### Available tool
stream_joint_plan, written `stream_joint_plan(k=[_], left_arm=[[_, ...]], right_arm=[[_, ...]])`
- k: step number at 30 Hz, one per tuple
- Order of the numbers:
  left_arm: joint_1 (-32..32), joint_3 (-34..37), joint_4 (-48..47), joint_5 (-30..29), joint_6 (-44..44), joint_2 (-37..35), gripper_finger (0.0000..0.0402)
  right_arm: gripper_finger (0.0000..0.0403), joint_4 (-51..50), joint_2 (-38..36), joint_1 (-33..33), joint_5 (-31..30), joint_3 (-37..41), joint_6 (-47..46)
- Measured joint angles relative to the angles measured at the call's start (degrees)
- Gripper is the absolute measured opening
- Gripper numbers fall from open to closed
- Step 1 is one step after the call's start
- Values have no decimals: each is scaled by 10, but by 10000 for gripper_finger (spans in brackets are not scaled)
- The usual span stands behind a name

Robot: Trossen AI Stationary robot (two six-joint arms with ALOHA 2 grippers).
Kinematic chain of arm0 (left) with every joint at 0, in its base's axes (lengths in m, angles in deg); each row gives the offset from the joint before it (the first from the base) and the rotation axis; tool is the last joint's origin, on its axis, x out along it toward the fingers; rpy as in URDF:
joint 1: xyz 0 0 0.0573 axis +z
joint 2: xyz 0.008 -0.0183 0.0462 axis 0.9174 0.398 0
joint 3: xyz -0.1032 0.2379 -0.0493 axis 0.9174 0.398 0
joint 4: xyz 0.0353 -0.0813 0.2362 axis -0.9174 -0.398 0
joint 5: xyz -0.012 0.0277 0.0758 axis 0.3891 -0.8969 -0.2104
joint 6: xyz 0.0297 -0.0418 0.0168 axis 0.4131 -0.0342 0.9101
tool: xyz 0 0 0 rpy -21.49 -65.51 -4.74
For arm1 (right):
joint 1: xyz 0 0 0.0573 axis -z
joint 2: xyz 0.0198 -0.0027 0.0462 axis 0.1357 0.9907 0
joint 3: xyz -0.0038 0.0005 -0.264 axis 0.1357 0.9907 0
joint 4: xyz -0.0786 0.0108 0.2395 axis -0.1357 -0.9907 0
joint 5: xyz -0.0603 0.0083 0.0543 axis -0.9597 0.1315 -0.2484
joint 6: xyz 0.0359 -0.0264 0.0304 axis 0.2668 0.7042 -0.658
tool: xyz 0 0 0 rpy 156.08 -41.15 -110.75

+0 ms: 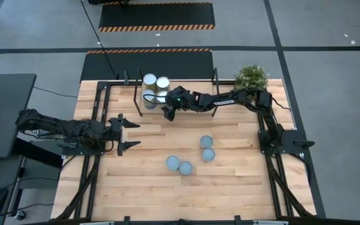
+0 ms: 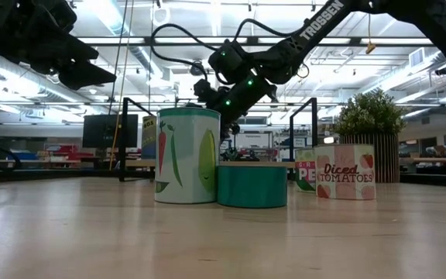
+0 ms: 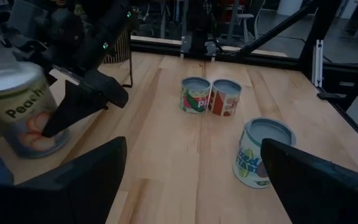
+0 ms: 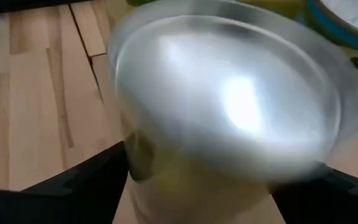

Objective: Pick and place cans onto a shelf
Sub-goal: Put the canned peaches on the shelf

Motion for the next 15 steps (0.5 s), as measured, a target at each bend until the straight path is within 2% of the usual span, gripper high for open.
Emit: stream_joint_plan(k=[5,15], left_arm=[[0,0,0,0,0,0,375],[0,0,0,0,-1,0,375]], right_arm=[[375,-2,0,0,0,0,5],[374,-39,-7,0,0,0,13]])
